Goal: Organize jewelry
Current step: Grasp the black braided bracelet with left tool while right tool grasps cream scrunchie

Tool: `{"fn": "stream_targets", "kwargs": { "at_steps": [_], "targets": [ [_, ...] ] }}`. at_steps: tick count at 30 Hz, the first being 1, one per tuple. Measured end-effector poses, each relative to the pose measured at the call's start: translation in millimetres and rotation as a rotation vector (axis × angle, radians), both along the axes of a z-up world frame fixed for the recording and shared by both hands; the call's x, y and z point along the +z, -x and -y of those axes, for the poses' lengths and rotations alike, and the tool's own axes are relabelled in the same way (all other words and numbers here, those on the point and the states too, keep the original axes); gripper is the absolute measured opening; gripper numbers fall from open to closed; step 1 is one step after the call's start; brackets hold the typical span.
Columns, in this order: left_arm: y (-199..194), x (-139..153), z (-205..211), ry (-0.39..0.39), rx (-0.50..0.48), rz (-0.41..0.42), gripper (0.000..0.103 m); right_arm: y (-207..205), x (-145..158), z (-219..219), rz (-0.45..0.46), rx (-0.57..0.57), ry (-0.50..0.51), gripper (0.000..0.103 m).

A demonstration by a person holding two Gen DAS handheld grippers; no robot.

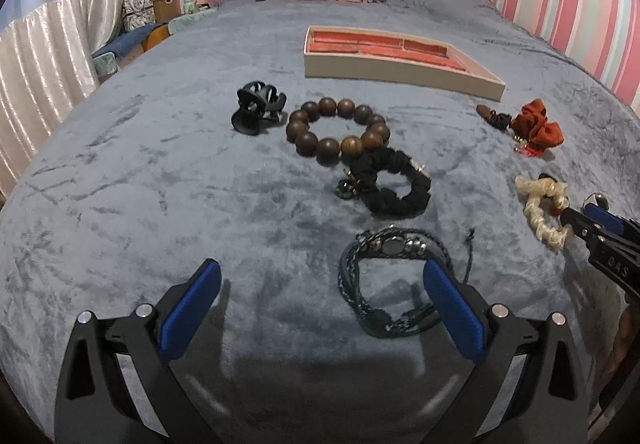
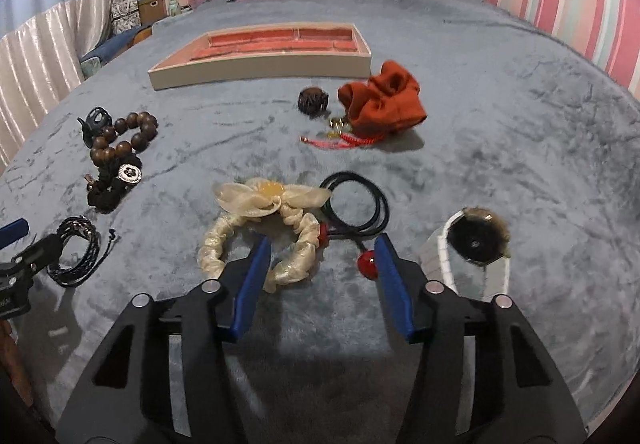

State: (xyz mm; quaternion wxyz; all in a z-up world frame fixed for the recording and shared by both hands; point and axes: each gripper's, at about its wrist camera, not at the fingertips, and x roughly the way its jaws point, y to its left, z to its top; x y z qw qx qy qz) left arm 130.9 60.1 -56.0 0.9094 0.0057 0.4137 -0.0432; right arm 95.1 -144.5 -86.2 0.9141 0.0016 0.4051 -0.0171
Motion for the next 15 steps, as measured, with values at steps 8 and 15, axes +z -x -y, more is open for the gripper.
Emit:
{"fn": "stream_targets", "kwargs": {
  "at_steps": [8,15],
  "targets": [
    [-9,-13,2,-0.017,-0.020,-0.055,0.082,-8,-7,-1,-0.021,-0.003,0.009,0.036],
    [-12,-13,5,-0.009,-0.057,-0.044,0.051,-8,-10,0,-0.011,0.024,-0.023,0.012]
  ]
}}
